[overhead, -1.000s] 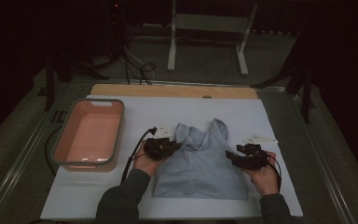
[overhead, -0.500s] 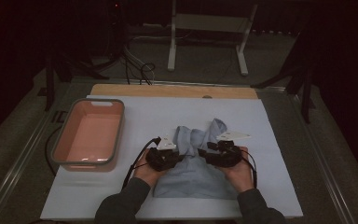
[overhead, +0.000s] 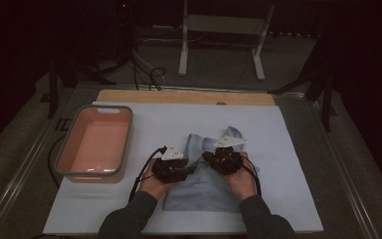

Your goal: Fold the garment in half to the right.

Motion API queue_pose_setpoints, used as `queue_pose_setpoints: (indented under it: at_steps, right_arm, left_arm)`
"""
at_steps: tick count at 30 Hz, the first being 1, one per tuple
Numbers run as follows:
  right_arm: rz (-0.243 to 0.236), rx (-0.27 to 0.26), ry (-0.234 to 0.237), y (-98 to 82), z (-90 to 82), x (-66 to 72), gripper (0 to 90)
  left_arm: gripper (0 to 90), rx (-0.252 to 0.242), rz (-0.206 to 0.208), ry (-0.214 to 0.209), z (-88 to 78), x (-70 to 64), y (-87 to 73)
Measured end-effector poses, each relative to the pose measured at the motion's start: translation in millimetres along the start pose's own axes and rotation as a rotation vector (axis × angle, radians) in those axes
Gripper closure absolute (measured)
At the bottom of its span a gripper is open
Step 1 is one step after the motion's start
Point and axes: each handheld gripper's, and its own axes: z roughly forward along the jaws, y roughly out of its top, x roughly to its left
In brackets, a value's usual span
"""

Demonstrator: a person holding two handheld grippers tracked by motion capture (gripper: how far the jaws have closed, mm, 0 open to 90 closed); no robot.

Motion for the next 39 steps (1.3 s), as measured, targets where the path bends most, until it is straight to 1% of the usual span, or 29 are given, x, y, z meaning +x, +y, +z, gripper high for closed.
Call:
queue_pose_setpoints:
  at_steps: [1, 2, 5, 7, 8, 10, 11, 12, 13, 16, 17, 18, 20, 21, 23, 24, 25, 26, 27, 28, 29, 30, 31, 34, 35, 36, 37, 38, 39]
  right_arm:
    - [0.009, -0.021, -0.031, 4.8, -1.5, -1.6, 85.9]
    - [0.009, -0.029, -0.040, 7.1, -2.1, -3.0, 85.9]
    - [0.017, -0.038, -0.062, 12.4, -2.9, -6.7, 85.8]
    - [0.017, -0.044, -0.074, 14.7, -3.4, -9.9, 85.8]
    - [0.020, -0.047, -0.080, 15.5, -3.4, -10.9, 85.8]
    - [0.025, -0.057, -0.092, 16.8, -3.7, -12.7, 85.8]
    - [0.025, -0.057, -0.092, 16.8, -3.7, -12.7, 85.8]
    - [0.027, -0.063, -0.096, 17.4, -4.1, -13.8, 85.8]
    - [0.036, -0.076, -0.106, 18.7, -5.3, -15.4, 85.8]
    - [0.042, -0.086, -0.110, 20.6, -6.4, -17.4, 85.8]
    - [0.041, -0.089, -0.107, 21.1, -6.5, -17.9, 85.8]
    - [0.040, -0.090, -0.106, 21.4, -6.7, -18.0, 85.8]
    - [0.040, -0.089, -0.104, 21.4, -6.7, -18.2, 85.8]
    - [0.038, -0.088, -0.105, 21.2, -6.6, -18.1, 85.8]
    - [0.039, -0.085, -0.103, 20.9, -6.6, -18.4, 85.7]
    - [0.038, -0.084, -0.102, 20.8, -6.6, -18.5, 85.6]
    - [0.036, -0.083, -0.099, 20.7, -6.6, -18.5, 85.0]
    - [0.035, -0.082, -0.092, 20.5, -6.7, -18.5, 82.5]
    - [0.032, -0.081, -0.075, 20.4, -7.2, -18.7, 74.0]
    - [0.030, -0.079, -0.065, 20.1, -8.0, -19.0, 63.8]
    - [0.026, -0.074, -0.075, 19.4, -9.3, -19.3, 55.4]
    - [0.019, -0.068, -0.086, 18.2, -10.9, -20.2, 49.5]
    - [0.017, -0.058, -0.096, 16.1, -13.1, -22.0, 47.1]
    - [0.026, -0.034, -0.131, 5.6, -21.1, -33.0, 44.9]
    - [0.026, -0.034, -0.131, 5.6, -21.1, -33.0, 44.9]
    - [0.037, -0.026, -0.146, 0.9, -24.4, -38.2, 44.9]
    - [0.037, -0.026, -0.146, 0.9, -24.4, -38.2, 44.9]
    - [0.078, -0.005, -0.171, -14.2, -34.3, -54.2, 45.5]
    - [0.089, 0.004, -0.178, -19.8, -37.9, -59.9, 45.9]
  left_arm:
    - [51.7, -0.002, -0.009, 0.018, -3.8, 1.3, -1.2]
    - [48.4, -0.003, -0.018, 0.036, -7.5, 2.8, -2.6]
    - [40.3, 0.012, -0.047, 0.079, -16.5, 8.6, -9.8]
    - [35.8, 0.029, -0.079, 0.110, -20.1, 12.2, -17.5]
    - [34.6, 0.035, -0.095, 0.117, -20.6, 13.7, -21.0]
    - [33.0, 0.044, -0.124, 0.125, -20.7, 15.8, -27.3]
    - [32.6, 0.044, -0.124, 0.125, -20.7, 15.8, -27.3]
    - [32.6, 0.054, -0.146, 0.119, -19.7, 16.9, -31.9]
    - [32.1, 0.059, -0.153, 0.119, -18.9, 17.0, -33.5]
    - [32.6, 0.062, -0.175, 0.098, -15.8, 16.5, -36.4]
    - [33.6, 0.069, -0.184, 0.096, -14.6, 16.2, -36.9]
    - [34.5, 0.075, -0.183, 0.085, -13.8, 16.8, -37.7]
    - [38.3, 0.079, -0.204, 0.072, -12.3, 16.6, -39.4]
    - [39.6, 0.092, -0.199, 0.068, -12.0, 17.3, -40.3]
    - [42.4, 0.090, -0.220, 0.058, -11.1, 17.1, -42.0]
    - [44.9, 0.094, -0.222, 0.056, -11.2, 17.4, -42.8]
    - [49.2, 0.097, -0.226, 0.059, -11.4, 16.8, -43.4]
    - [57.1, 0.099, -0.227, 0.063, -11.6, 16.6, -43.8]
    - [64.7, 0.101, -0.224, 0.071, -11.9, 16.9, -44.2]
    - [70.7, 0.099, -0.223, 0.070, -12.8, 17.4, -44.5]
    - [76.0, 0.087, -0.234, 0.068, -13.3, 17.3, -44.7]
    - [79.4, 0.091, -0.233, 0.065, -14.5, 17.4, -44.4]
    - [81.8, 0.088, -0.231, 0.064, -14.9, 17.0, -44.4]
    - [84.1, 0.092, -0.222, 0.058, -16.3, 16.3, -44.5]
    - [84.3, 0.092, -0.222, 0.058, -16.3, 16.3, -44.5]
    - [84.3, 0.092, -0.222, 0.058, -16.3, 16.3, -44.5]
    - [84.3, 0.091, -0.227, 0.058, -16.7, 16.6, -45.1]
    - [84.3, 0.089, -0.231, 0.059, -16.4, 16.4, -45.1]
    - [84.3, 0.089, -0.231, 0.059, -16.2, 16.5, -45.1]
